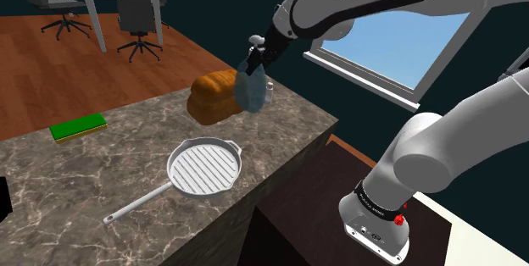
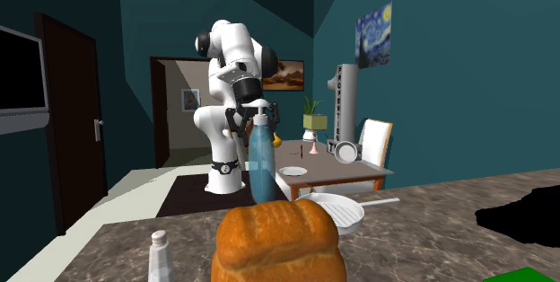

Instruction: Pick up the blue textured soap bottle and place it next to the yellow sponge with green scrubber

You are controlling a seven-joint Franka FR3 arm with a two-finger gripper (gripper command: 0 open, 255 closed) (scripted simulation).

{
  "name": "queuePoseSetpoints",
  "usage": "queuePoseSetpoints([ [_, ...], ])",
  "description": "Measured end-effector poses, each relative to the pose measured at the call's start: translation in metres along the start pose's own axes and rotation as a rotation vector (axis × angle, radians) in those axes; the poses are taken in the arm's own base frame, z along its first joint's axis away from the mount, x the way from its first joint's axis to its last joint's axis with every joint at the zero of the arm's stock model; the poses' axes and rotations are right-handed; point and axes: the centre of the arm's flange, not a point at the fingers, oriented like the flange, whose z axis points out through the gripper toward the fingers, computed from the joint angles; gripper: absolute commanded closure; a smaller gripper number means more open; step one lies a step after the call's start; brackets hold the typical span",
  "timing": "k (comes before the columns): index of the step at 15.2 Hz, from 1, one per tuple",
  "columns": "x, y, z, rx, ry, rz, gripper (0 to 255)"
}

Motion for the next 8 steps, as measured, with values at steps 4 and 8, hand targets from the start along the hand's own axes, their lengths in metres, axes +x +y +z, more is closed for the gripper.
queuePoseSetpoints([
  [4,0.007,-0.003,-0.019,0.0,0.0,0.0,255],
  [8,0.014,-0.005,-0.037,0.0,0.0,0.0,255],
])
